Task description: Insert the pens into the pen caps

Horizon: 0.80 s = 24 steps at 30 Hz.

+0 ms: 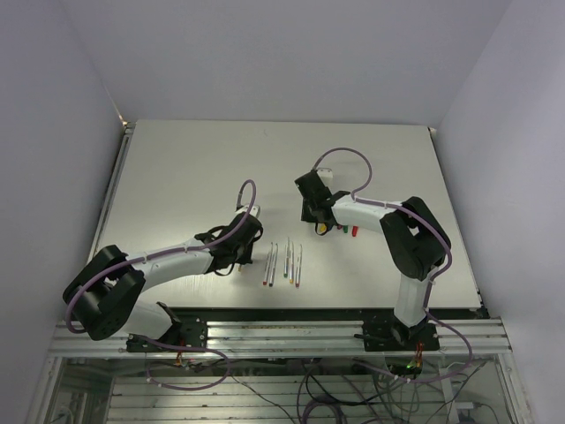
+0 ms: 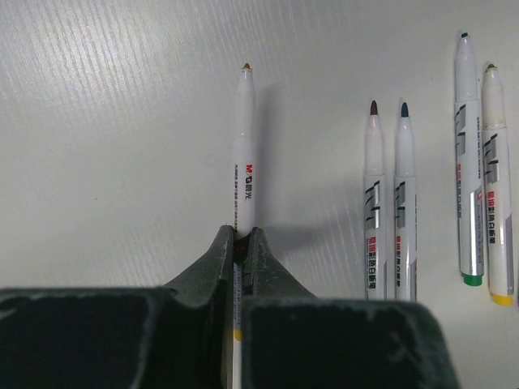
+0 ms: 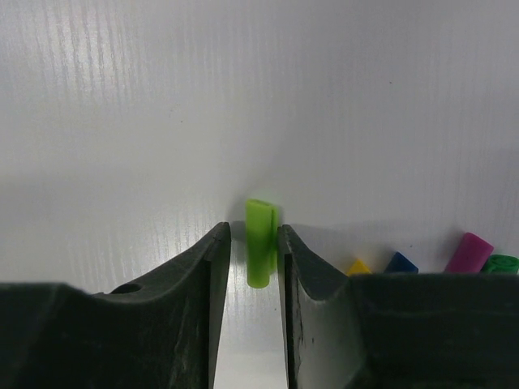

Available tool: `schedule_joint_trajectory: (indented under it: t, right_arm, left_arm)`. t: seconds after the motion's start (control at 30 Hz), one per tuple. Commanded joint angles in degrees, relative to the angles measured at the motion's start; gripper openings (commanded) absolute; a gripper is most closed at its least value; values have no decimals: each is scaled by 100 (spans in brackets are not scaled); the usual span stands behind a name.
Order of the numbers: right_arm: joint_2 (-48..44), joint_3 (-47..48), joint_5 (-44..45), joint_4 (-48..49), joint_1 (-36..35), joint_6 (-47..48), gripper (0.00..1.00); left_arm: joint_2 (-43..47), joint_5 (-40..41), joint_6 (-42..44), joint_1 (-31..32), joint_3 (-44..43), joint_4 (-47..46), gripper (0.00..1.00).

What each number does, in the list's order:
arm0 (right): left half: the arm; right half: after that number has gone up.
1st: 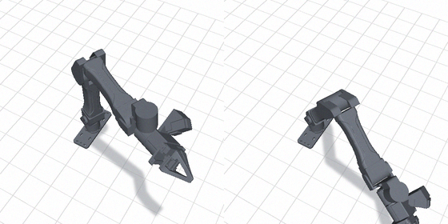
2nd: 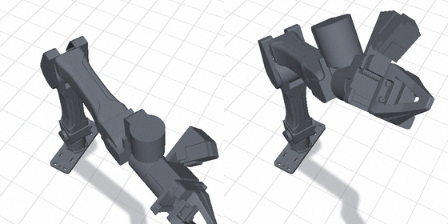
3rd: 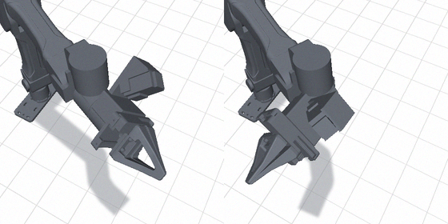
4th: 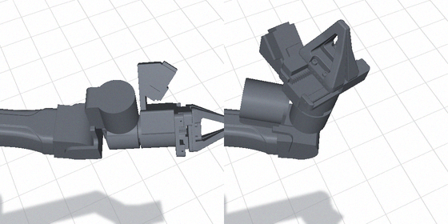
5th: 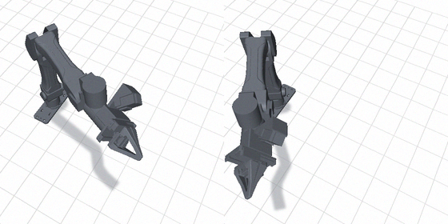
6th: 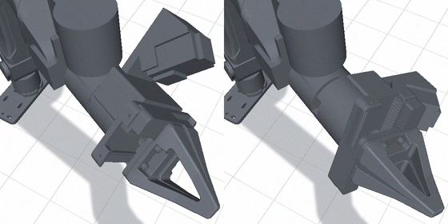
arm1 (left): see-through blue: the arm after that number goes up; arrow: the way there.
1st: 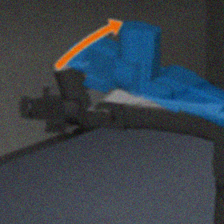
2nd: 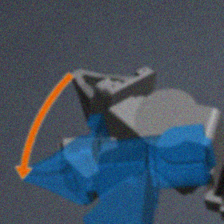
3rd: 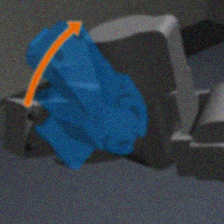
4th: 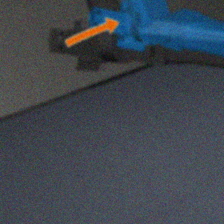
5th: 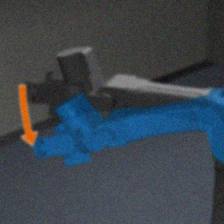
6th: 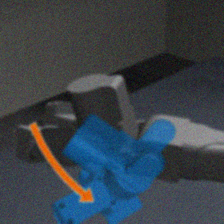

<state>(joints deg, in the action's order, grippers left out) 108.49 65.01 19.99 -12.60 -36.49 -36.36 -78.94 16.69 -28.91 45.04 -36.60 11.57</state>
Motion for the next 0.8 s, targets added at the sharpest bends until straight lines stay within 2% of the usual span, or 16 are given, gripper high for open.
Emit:
schedule_joint_trajectory:
  t: [0.0, 0.13, 0.23, 0.27, 0.3, 0.57, 0.77]
  right_arm:
    - [181, -82, 89, -367, -17, -79, 29]
    - [195, -118, 161, -491, -22, -99, 24]
    - [282, -107, 196, -583, -17, -101, 10]
    - [330, -89, 198, -633, -20, -100, 2]
    - [373, -53, 206, -676, -17, -112, 0]
    - [224, -25, 125, -460, -17, 190, 0]
    - [-636, -413, -249, 732, 12, 603, 0]
  left_arm:
    - [40, -3, 16, -35, -146, -164, 7]
    - [71, 1, 10, -30, -141, -154, 7]
    - [47, -12, 28, -38, -150, -162, 7]
    - [25, -16, 38, -33, -154, -163, 7]
    - [1, -16, 47, -34, -161, -164, 7]
    - [108, 16, 225, -38, -215, -178, 7]
    - [148, 132, 418, -35, -563, -196, 7]
